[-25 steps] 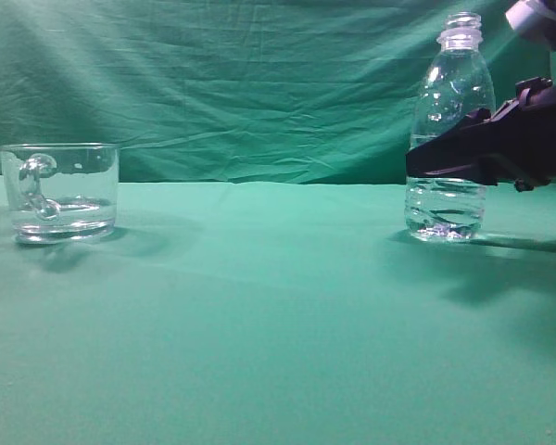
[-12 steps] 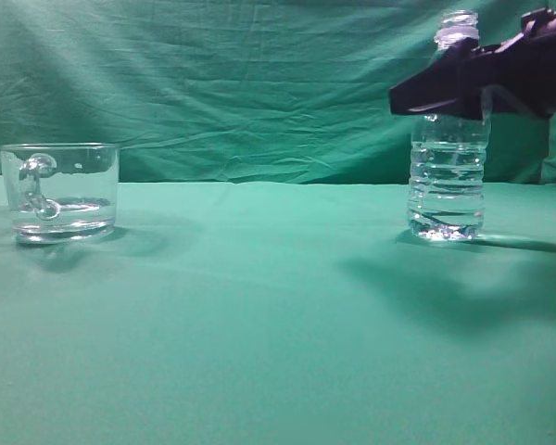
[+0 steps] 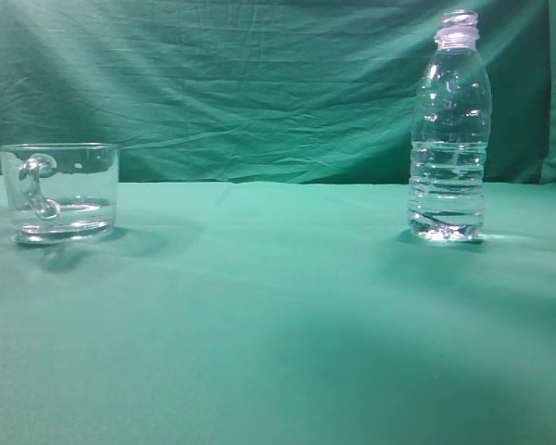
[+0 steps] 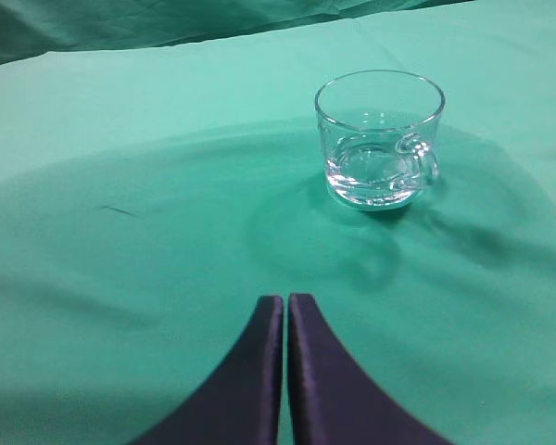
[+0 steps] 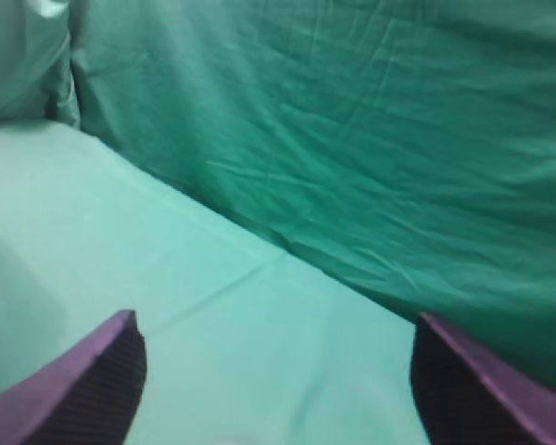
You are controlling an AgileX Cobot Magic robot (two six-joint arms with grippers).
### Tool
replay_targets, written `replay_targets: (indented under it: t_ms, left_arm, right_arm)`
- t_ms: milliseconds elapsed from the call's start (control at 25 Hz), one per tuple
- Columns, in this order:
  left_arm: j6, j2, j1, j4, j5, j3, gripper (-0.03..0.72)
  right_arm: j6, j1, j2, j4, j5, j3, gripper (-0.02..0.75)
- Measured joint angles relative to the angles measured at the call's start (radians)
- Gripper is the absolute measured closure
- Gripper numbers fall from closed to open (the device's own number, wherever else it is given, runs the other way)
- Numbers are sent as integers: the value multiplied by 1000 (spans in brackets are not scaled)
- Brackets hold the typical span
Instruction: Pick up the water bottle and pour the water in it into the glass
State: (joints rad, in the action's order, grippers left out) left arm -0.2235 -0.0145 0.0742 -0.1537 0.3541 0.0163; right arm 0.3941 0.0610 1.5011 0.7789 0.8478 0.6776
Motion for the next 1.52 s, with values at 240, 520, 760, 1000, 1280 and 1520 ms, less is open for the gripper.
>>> replay_targets:
  t_ms: [240,520,760,1000,1280,1520]
  left_arm:
    - [0,0,0,0,0,0,688]
    - [0,0,0,0,0,0,688]
    - [0,0,0,0,0,0,688]
    - [0,0,0,0,0,0,688]
    - [0,0,0,0,0,0,688]
    - [0,0,0,0,0,0,688]
  right_arm:
    - [287,0,-252,161,-168,-6,579]
    - [786,0,-541,530,-245,-7,738]
    - [1123,0,-767,760,-310,-7,738]
    - [1271,0,-951,867,-371,-7,738]
    - [1290,0,-1091,959,-294,-7,738]
    - [1382,0,-1111,980,-355,-7,738]
